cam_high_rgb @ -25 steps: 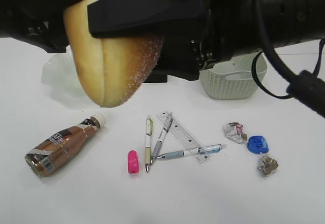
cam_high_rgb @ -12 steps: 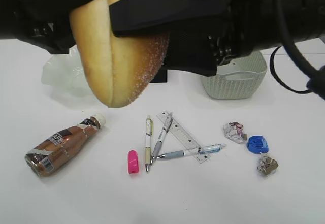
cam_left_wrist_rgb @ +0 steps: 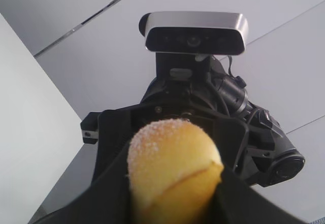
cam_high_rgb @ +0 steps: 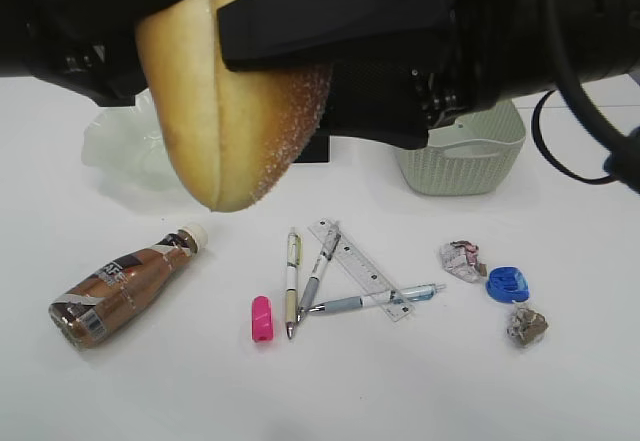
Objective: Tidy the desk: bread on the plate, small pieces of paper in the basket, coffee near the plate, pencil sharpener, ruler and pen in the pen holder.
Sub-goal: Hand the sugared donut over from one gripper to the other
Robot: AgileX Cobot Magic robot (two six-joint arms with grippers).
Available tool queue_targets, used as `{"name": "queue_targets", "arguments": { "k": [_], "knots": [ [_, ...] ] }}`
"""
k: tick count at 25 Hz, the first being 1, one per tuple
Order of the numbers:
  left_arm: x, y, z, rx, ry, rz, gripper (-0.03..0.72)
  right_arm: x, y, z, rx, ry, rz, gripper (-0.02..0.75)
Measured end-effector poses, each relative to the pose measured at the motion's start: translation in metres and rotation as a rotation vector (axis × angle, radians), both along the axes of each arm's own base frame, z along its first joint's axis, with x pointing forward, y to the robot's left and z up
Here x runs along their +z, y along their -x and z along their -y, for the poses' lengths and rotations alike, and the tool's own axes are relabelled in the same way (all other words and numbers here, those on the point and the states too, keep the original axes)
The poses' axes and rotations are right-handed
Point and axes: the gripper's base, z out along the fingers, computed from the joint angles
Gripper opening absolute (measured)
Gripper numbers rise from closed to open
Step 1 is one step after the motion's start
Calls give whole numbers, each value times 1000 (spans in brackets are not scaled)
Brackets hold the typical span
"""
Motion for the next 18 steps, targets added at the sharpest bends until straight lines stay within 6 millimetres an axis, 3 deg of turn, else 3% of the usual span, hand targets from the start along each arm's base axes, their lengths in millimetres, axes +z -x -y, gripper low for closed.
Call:
{"name": "queue_targets", "arguments": {
  "k": [5, 11, 18],
  "knots": [
    [0, 0, 0, -1, -2, 1, 215, 0, 0, 0, -6, 6, -43, 554],
    [-2, 1, 0, -9, -19, 8, 215, -3, 0, 2, -12, 48, -70, 650],
    [-2, 1, 0, -14, -26, 11, 215, -3, 1, 2, -12, 49, -71, 659]
  ]
}}
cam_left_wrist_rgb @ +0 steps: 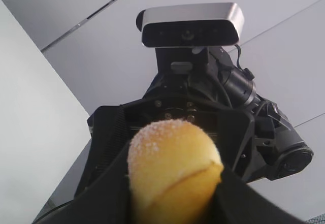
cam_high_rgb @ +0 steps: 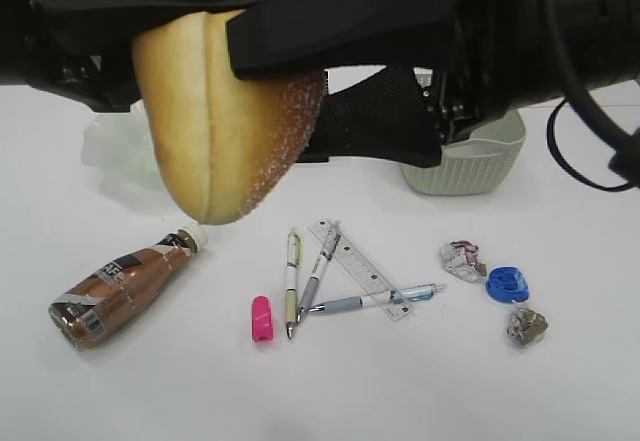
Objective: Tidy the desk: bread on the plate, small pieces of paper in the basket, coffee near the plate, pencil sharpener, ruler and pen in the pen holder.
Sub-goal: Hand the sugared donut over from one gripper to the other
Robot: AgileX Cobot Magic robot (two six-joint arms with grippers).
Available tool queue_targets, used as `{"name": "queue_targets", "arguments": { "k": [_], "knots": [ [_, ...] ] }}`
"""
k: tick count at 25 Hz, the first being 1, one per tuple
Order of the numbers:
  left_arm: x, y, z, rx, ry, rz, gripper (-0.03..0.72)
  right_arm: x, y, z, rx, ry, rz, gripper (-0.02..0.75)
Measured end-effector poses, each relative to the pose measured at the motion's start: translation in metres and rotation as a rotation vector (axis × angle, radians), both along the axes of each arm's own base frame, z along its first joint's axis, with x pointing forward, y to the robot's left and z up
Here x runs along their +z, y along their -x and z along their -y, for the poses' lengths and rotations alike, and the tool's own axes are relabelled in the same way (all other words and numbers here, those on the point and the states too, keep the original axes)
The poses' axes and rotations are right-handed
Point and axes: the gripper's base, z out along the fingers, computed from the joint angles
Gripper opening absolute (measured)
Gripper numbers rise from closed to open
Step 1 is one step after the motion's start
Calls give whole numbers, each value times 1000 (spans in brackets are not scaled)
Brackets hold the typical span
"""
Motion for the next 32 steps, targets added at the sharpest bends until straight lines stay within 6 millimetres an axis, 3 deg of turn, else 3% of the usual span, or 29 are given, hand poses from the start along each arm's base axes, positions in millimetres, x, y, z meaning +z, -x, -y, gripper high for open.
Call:
{"name": "queue_targets", "arguments": {
  "k": [11, 23, 32],
  "knots": [
    [1, 3, 0, -28, 5, 6, 215, 17, 12, 6, -18, -19, 61, 660],
    [1, 4, 0, -31, 4, 7, 215, 11, 14, 8, -10, 52, 47, 659],
    [-2, 5, 0, -45, -35, 17, 215, 19, 22, 11, -11, 51, 79, 655]
  ]
}}
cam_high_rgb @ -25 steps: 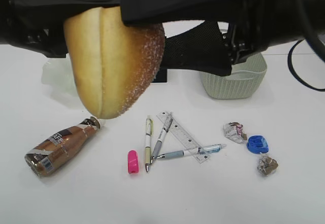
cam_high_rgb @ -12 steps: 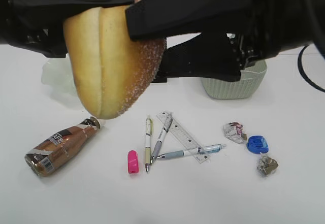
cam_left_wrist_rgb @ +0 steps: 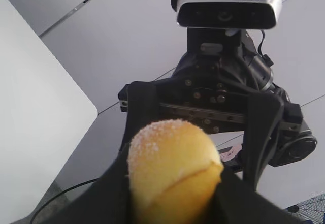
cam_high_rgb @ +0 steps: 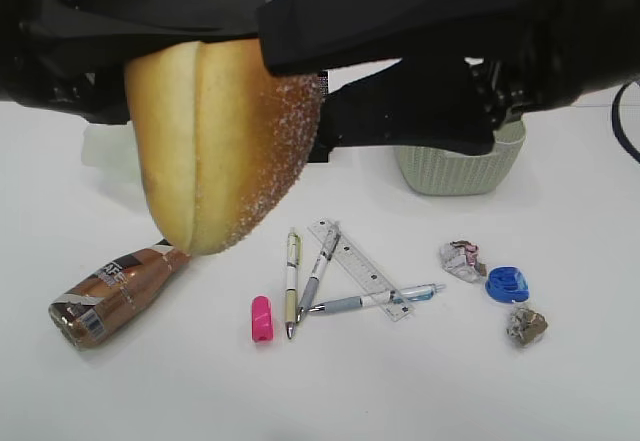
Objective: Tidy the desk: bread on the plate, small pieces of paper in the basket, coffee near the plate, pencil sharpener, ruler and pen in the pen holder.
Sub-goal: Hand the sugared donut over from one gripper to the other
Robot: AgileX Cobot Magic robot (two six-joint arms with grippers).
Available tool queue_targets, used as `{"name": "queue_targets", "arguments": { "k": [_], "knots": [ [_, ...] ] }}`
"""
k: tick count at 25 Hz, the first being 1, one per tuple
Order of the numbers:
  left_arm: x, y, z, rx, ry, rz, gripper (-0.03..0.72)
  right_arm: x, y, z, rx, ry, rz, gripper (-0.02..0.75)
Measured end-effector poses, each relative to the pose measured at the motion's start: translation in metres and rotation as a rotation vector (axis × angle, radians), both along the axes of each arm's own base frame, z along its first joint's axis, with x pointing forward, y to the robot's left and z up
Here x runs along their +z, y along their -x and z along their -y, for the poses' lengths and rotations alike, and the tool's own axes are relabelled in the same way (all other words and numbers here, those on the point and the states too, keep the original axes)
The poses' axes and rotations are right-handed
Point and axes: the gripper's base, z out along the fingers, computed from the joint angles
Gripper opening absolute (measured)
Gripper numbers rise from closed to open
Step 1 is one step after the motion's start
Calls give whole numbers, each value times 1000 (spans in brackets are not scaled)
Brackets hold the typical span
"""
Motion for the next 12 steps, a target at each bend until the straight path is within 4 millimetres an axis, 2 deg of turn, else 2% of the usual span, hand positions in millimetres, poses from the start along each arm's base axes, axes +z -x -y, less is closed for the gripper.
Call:
{"name": "queue_targets", "arguments": {
  "k": [7, 12],
  "knots": [
    [0, 0, 0, 0, 0, 0, 215, 7, 9, 4, -3, 10, 23, 640],
    [0, 0, 0, 0, 0, 0, 215, 3, 10, 6, 0, 68, 28, 633]
  ]
}}
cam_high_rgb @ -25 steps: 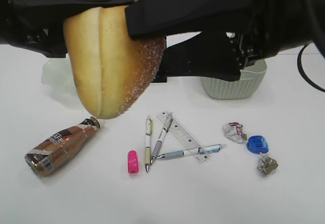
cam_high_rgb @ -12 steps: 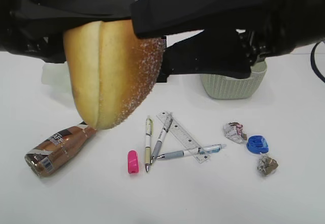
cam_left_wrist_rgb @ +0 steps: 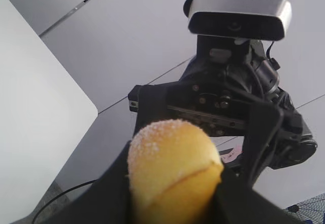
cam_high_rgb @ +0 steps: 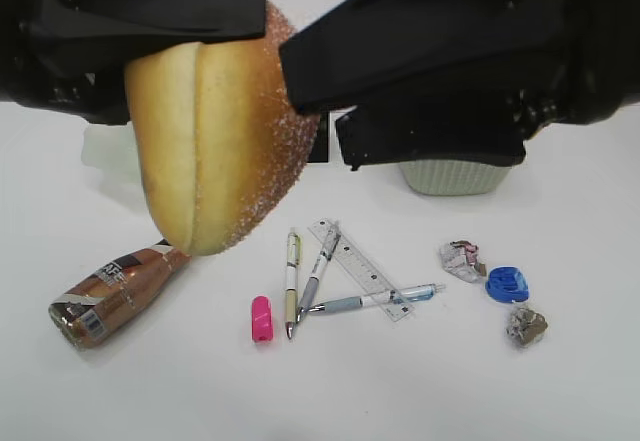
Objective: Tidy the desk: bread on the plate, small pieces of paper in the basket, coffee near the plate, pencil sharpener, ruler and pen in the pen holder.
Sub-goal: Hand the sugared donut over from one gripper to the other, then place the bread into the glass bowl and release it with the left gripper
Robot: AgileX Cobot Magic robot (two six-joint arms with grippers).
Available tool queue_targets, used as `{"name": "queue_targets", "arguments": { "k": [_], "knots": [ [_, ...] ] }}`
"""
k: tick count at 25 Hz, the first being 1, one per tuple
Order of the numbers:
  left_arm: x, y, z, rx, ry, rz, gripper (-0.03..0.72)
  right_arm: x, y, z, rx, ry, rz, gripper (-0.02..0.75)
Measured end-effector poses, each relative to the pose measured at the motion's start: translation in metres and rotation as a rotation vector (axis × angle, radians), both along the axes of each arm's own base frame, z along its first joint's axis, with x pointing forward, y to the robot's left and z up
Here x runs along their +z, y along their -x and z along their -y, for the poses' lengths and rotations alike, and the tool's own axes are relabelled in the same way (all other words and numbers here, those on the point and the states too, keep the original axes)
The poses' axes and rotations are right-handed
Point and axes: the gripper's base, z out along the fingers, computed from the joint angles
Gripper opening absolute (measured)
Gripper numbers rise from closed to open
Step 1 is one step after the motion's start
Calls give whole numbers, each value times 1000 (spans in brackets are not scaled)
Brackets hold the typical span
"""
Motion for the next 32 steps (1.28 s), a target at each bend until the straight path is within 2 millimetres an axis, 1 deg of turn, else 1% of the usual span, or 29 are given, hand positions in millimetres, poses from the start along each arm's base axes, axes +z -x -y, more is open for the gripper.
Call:
{"name": "queue_targets", "arguments": {
  "k": [7, 12, 16, 21, 26, 32],
  "knots": [
    [-1, -2, -3, 10, -7, 3, 215, -5, 0, 2, 6, 61, 11, 603],
    [-2, -11, -15, 62, -19, 7, 215, -9, 0, 4, 10, 108, 26, 587],
    [-6, -14, -22, 77, -64, 20, 215, -18, 0, 9, 25, 223, 64, 583],
    [-11, -16, -27, 85, -125, 37, 215, -32, -2, 19, -2, 406, 45, 582],
    [-20, -27, -35, 190, -232, 73, 215, -43, -7, 31, -85, 588, 23, 582],
    [-30, -43, -48, 354, -384, 139, 215, -47, -10, 38, -136, 678, 0, 582]
  ]
}}
